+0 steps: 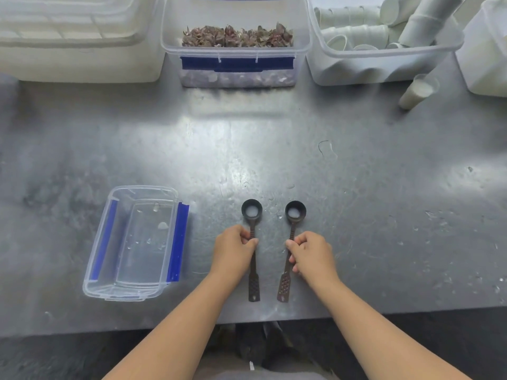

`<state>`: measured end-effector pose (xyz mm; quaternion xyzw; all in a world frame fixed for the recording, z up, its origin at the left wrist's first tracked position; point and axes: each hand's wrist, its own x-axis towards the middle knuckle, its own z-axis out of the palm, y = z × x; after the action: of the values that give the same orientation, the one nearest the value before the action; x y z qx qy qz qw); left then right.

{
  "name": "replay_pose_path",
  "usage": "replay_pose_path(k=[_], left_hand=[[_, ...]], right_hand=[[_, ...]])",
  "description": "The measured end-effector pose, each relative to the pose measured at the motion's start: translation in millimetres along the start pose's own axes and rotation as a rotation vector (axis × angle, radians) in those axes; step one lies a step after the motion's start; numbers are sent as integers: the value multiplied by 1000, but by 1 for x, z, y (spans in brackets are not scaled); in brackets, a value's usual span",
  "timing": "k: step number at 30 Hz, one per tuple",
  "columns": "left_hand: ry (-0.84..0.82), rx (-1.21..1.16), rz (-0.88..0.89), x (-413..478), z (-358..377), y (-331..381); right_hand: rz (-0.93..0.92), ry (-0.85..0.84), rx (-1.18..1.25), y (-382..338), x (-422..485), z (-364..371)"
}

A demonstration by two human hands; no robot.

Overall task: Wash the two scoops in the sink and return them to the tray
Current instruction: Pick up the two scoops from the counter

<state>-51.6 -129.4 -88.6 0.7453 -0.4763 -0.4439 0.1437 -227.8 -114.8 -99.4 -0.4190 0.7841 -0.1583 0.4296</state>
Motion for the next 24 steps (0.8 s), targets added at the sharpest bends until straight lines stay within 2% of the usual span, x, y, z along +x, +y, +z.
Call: replay_pose_path(k=[8, 14, 24], left_hand=[[-27, -22, -22, 0, -1, 3], [-112, -246, -49, -2, -15, 11], [-126, -514, 76, -18, -63, 71]], right_hand=[[-16, -157, 121, 3, 8, -9], [-139, -179, 143, -9, 5, -25], [-220, -197, 308, -87, -8, -72]])
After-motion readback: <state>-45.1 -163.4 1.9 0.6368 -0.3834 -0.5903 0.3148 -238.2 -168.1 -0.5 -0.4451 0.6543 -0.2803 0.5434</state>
